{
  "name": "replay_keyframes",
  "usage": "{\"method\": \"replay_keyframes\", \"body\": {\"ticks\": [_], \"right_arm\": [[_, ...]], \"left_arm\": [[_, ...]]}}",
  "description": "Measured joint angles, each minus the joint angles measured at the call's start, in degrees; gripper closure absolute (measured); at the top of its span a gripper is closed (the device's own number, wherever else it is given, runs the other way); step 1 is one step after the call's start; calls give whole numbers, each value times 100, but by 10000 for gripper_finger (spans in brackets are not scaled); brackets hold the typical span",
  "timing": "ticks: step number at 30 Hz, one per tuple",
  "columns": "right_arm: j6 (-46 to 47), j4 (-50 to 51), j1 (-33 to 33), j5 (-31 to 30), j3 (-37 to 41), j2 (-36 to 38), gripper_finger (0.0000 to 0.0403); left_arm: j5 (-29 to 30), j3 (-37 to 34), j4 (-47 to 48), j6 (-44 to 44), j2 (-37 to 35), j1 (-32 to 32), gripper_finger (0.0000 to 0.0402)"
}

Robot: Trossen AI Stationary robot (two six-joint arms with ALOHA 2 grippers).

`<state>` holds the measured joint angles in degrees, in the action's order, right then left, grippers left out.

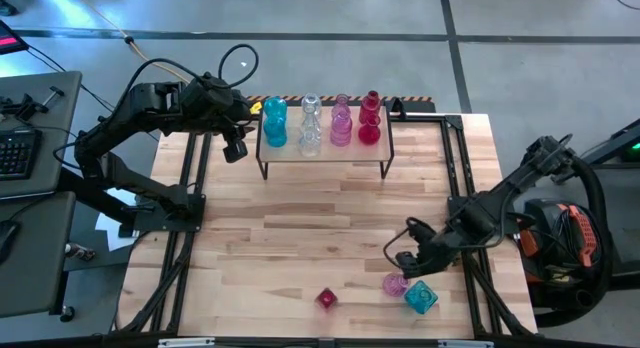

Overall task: Sort vases onto shelf
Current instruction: Put the violet vase on the shelf aligned with the other violet vase

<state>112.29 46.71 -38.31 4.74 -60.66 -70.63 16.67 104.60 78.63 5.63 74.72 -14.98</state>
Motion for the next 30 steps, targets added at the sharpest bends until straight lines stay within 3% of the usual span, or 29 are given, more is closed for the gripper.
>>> {"method": "replay_keyframes", "body": {"ticks": [6, 30], "right_arm": [[599, 602, -168, -17, 0, -40, 204], [577, -127, -185, 11, -4, -1015, 238]], "left_arm": [[0, 0, 0, 2, 1, 1, 266], [-2, 0, 0, -63, 0, 2, 266]]}}
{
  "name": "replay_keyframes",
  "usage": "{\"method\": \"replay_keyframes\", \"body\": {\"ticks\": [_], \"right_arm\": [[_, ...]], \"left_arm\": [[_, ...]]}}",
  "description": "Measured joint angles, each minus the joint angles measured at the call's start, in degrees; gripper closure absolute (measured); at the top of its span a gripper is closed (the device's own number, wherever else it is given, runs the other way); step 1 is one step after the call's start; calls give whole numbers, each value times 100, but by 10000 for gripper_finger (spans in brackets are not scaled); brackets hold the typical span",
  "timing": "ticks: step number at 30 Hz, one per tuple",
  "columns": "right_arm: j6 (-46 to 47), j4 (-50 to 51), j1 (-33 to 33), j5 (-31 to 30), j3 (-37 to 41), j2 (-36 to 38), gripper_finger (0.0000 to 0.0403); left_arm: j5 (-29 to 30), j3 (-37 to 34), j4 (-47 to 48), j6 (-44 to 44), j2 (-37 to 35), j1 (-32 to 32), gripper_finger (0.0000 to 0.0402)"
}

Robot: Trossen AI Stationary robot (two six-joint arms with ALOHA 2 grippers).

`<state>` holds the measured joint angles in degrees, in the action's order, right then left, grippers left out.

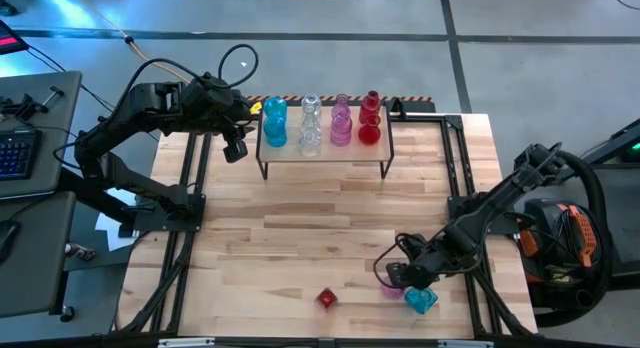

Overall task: Sort vases onto shelf
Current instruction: Put the violet vase on the shelf aligned with the other violet vase

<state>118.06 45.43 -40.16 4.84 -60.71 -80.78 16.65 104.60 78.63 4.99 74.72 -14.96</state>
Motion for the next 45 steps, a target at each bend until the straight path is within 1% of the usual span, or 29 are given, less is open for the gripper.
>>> {"method": "replay_keyframes", "body": {"ticks": [3, 10, 12, 13, 17, 22, 25, 29, 34, 38, 45], "right_arm": [[20, -88, 2, -108, 0, -6, 267], [59, -198, 4, -284, -4, -6, 371], [63, -243, 4, -297, -4, 1, 392], [65, -277, 6, -309, -4, -1, 394], [166, -315, 51, -308, -4, -8, 382], [124, -344, 129, -270, -4, 6, 396], [-4, -150, 219, -276, -134, 8, 396], [-372, 224, 439, -287, -571, 18, 396], [-900, 967, 805, -281, -1142, 18, 399], [-1375, 1615, 1138, -284, -1686, 18, 398], [-2275, 2466, 1860, -289, -2625, 21, 397]], "left_arm": [[0, 0, 0, 0, 0, 0, 266], [1, 0, 0, 7, 0, 0, 266], [2, 0, 0, 8, 0, -2, 266], [-1, 0, 0, 8, 0, -2, 266], [0, 0, 0, 11, 0, 0, 266], [1, 0, -1, 11, 2, 0, 266], [0, 0, -1, 7, 0, -1, 266], [-32, 0, 0, -22, 0, 0, 266], [-286, 0, -1, -26, 1, -1, 266], [-301, -1, 0, -26, 1, -1, 266], [-300, 0, 0, -26, 2, 0, 266]]}}
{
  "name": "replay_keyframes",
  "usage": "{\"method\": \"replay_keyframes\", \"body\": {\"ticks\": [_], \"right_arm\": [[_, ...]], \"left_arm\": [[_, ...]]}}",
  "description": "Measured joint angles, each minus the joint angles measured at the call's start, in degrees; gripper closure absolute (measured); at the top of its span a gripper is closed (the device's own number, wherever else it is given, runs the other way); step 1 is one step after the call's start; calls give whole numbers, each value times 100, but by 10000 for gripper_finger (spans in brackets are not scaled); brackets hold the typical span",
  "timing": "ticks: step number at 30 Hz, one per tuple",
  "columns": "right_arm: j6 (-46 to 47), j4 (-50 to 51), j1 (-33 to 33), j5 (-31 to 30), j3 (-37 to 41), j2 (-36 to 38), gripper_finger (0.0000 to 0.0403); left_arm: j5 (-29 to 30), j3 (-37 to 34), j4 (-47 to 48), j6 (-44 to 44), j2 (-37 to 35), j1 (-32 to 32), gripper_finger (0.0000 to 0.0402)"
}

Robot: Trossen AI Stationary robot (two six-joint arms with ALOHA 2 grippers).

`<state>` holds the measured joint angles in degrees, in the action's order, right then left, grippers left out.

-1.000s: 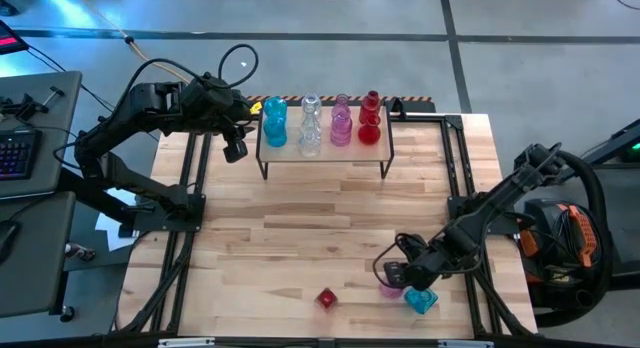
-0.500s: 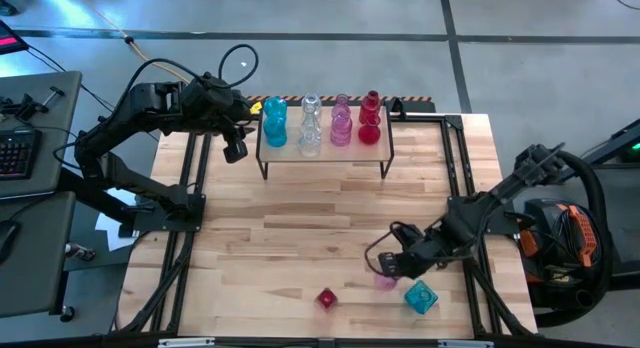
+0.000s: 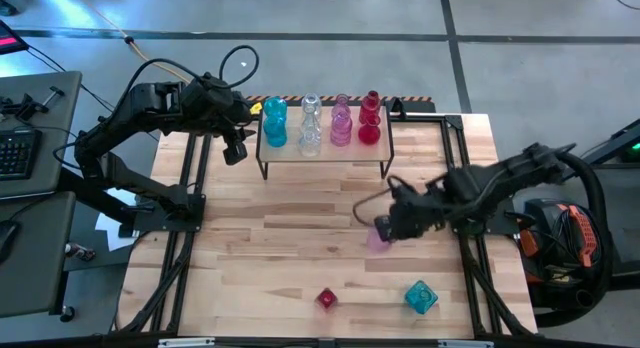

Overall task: Sort vases onto shelf
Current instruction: Put the violet vase on the shelf aligned with the other violet vase

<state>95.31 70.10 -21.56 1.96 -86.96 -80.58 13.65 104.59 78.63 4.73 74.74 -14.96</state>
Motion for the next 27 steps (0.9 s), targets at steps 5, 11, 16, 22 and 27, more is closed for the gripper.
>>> {"method": "replay_keyframes", "body": {"ticks": [5, 11, 16, 22, 27], "right_arm": [[-826, 301, 630, 3, -506, 4, 397], [-1960, 302, 1511, 88, -905, 4, 396], [-2793, 300, 2221, 280, -1131, 6, 396], [-3495, 241, 2906, 504, -1269, -10, 396], [-3898, 155, 3276, 823, -1432, -146, 396]], "left_arm": [[0, -2, -2, 53, 0, -2, 266], [0, -1, -2, 89, 0, -1, 266], [0, 0, -4, 88, 0, -2, 266], [0, -2, -4, 87, -2, -2, 266], [0, 0, -4, 87, 0, -1, 266]]}}
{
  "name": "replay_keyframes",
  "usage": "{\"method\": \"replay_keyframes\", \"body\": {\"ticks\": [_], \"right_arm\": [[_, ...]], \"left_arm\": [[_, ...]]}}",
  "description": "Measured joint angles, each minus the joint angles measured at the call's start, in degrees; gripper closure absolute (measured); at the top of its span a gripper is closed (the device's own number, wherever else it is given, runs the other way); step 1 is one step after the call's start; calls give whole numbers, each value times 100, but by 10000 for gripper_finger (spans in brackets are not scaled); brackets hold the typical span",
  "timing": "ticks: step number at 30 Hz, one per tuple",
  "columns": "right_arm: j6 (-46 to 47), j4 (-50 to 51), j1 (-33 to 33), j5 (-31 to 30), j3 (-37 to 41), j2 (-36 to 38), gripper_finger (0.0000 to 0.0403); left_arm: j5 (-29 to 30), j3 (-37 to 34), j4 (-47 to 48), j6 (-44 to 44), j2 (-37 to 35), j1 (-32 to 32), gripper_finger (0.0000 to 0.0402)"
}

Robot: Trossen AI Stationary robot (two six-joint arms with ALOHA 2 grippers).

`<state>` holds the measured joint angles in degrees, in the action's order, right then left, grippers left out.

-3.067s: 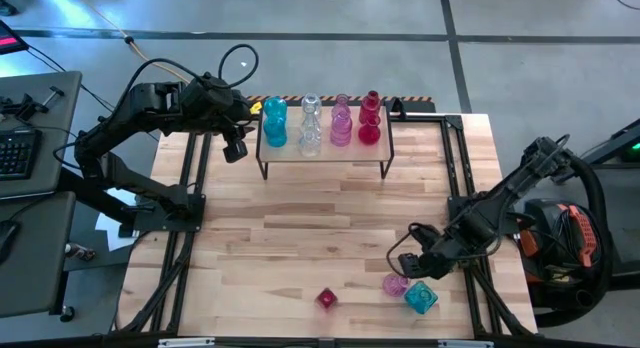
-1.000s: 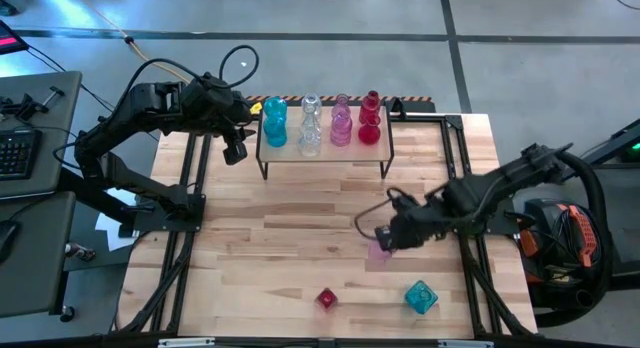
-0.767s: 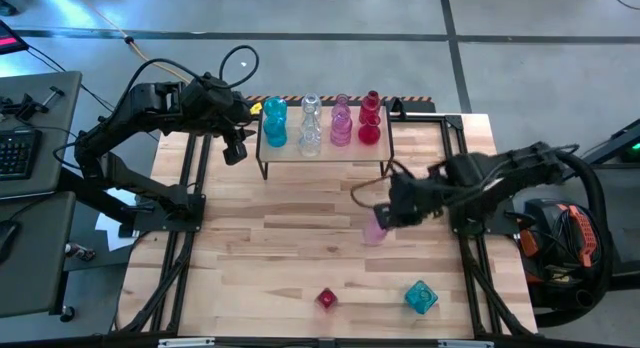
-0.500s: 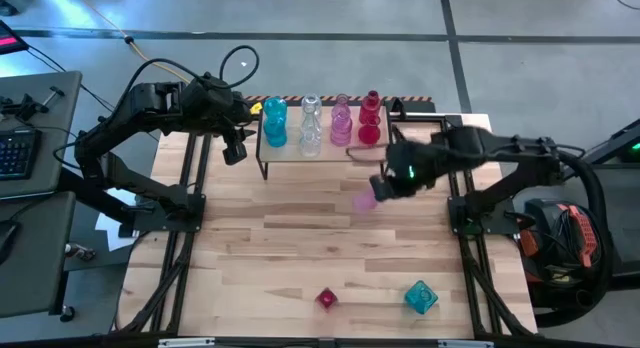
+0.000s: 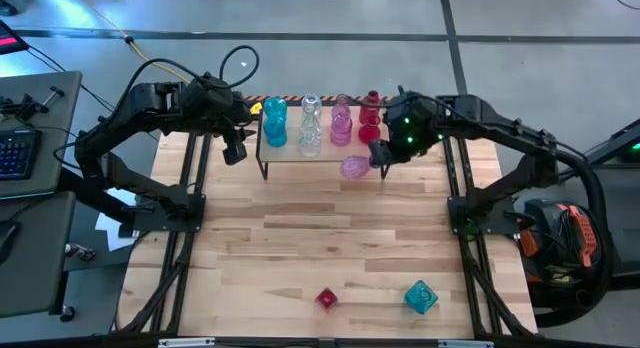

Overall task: Sort vases onto shelf
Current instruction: Put the violet vase on the shelf aligned with the other violet vase

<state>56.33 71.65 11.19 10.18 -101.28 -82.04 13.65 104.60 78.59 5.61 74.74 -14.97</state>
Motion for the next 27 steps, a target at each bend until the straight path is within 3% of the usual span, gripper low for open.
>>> {"method": "replay_keyframes", "body": {"ticks": [11, 17, 27], "right_arm": [[-772, 194, 457, 1000, -1085, -819, 396], [-1398, 1098, 701, 896, -1772, -1395, 396], [-2084, 1394, 947, 777, -2067, -2008, 396]], "left_arm": [[0, 0, 0, 0, -2, 0, 266], [0, -2, 0, -86, 0, -1, 266], [0, -1, 1, -93, 0, -1, 266]]}}
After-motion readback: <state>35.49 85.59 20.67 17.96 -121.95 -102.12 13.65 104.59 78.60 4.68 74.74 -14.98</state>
